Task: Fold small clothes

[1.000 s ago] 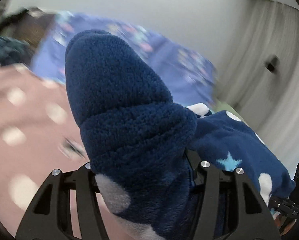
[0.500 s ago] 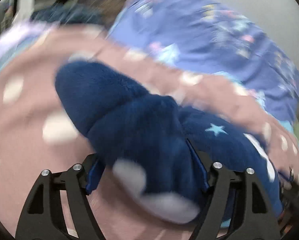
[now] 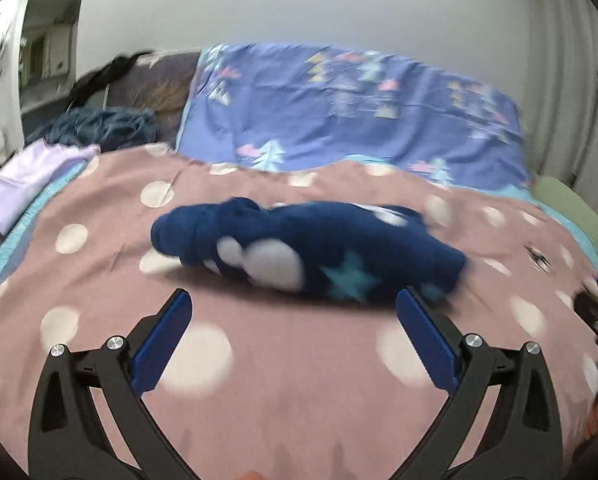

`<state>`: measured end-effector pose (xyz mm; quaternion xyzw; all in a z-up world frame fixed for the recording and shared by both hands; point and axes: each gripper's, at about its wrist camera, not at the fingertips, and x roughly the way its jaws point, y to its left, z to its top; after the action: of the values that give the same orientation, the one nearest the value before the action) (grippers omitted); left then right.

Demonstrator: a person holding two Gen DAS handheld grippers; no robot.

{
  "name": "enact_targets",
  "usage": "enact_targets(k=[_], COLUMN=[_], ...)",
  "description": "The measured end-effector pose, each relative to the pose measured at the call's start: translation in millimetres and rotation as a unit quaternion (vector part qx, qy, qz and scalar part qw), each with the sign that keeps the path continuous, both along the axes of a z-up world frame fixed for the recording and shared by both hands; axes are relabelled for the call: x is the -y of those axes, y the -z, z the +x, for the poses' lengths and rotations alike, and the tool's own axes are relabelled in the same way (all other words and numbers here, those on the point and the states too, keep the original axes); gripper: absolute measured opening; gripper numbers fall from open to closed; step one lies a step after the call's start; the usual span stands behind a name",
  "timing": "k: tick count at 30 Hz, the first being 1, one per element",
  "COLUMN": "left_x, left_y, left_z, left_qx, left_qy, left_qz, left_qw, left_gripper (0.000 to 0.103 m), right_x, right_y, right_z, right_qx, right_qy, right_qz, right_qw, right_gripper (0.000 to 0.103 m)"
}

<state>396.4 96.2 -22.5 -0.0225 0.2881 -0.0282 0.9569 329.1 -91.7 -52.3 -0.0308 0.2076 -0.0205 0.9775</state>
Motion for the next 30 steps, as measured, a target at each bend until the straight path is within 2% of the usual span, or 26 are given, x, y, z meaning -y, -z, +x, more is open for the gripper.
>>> enact_targets(k=[2, 4, 6, 9, 14, 18, 21, 26, 30], left_x=[10.5, 22.7, 27.9, 30.8, 32.4, 36.5, 38.4, 40.4, 40.7], left_y=[-5.3, -9.7, -14.6, -24.5, -42.4, -53.1, -55.9, -58.2, -60.2], left_z=[-45.2, -89.2, -126.9, -187.3, -256.9, -309.1, -333.2, -366.6, -380.9], left_qx=[0.004, 0.014, 0.020, 0.045, 0.072, 0.091, 0.100, 0.128, 0.127], left_qy=[-0.001, 0.029, 0.053, 0.046, 0.036, 0.024, 0.026, -0.009, 0.000], left_qz=[0.018, 0.006, -0.007, 0.003, 0.005, 0.033, 0.043, 0.067, 0.066], left_qw=[0.9998, 0.9995, 0.9984, 0.9979, 0.9967, 0.9950, 0.9937, 0.9895, 0.9897], left_gripper=[0.102, 0.102, 0.102, 0.102, 0.102, 0.102, 0.102, 0.102, 0.102], right_x=[-2.4, -0.4, 4.6, 7.5, 11.6, 13.4, 11.9, 7.9, 7.3], right_y=[-2.9, -2.3, -8.6, -19.3, -31.4, -35.1, -37.2, -41.3, -45.6], right_z=[-31.9, -67.3, -107.0, -162.8, -240.6, -275.4, -291.6, -311.8, -326.3], right_qx=[0.005, -0.001, 0.004, 0.020, 0.023, 0.019, 0.017, 0.021, 0.031], right_qy=[0.007, 0.017, 0.009, -0.005, -0.020, -0.021, -0.022, -0.027, -0.028], right_qz=[-0.036, -0.055, -0.036, -0.014, 0.042, 0.060, 0.072, 0.081, 0.085], right_qw=[0.999, 0.998, 0.999, 1.000, 0.999, 0.998, 0.997, 0.996, 0.996], right_gripper=[0.101, 0.101, 0.101, 0.101, 0.101, 0.101, 0.101, 0.101, 0.101])
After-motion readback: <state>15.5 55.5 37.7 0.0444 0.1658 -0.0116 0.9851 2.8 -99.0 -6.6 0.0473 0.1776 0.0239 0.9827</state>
